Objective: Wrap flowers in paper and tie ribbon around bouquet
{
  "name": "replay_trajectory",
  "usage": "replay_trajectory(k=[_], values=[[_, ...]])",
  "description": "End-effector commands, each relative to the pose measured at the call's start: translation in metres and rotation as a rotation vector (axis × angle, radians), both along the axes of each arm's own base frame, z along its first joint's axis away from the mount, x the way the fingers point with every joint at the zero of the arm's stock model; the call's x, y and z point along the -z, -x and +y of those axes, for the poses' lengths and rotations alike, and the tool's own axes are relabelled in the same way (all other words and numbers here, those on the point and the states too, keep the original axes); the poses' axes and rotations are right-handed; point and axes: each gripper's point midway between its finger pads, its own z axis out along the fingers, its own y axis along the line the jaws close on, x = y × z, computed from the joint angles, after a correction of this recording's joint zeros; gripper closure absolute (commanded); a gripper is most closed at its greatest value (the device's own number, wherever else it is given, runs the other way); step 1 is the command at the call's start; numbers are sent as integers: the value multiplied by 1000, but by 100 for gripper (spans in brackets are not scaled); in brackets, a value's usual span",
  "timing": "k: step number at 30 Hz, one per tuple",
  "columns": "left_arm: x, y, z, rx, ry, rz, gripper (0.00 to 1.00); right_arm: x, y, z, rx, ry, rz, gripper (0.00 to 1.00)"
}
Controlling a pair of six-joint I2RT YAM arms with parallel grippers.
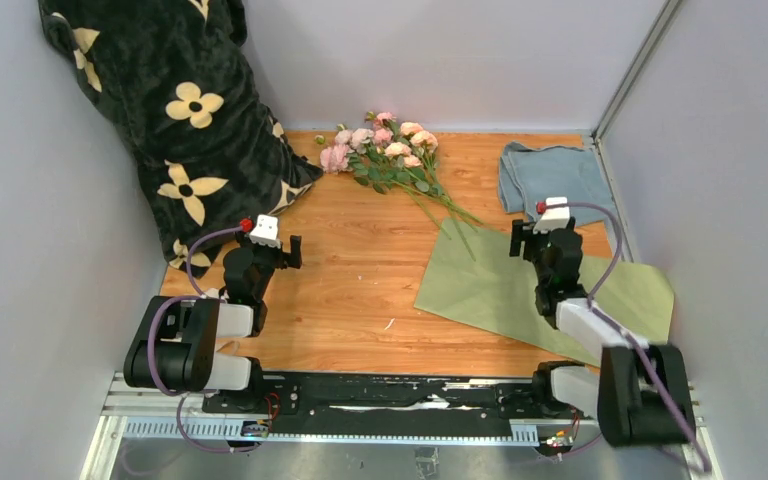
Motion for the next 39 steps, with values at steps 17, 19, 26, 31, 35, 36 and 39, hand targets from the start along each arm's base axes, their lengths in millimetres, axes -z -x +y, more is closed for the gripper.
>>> replay_trajectory(k=[17,19,26,31,35,36,39], values=[[-131,63,-40,469,-235,369,0,-26,160,144,-797,1196,814,19],[-139,82,-36,474,-260,422,0,-6,173,142,-816,1281,863,18],[-127,111,-30,452,-253,507,0,18,177,137,-727,1473,871,16],[-114,116,-34,479,-231,549,0,61,206,121,-838,1452,1025,15],[-112,117,-39,511,-212,561,0,66,203,130,-847,1466,1019,15],[-111,118,-40,516,-210,563,0,69,204,130,-860,1468,1030,15],[-109,117,-40,522,-215,565,0,86,203,122,-868,1499,1031,14]])
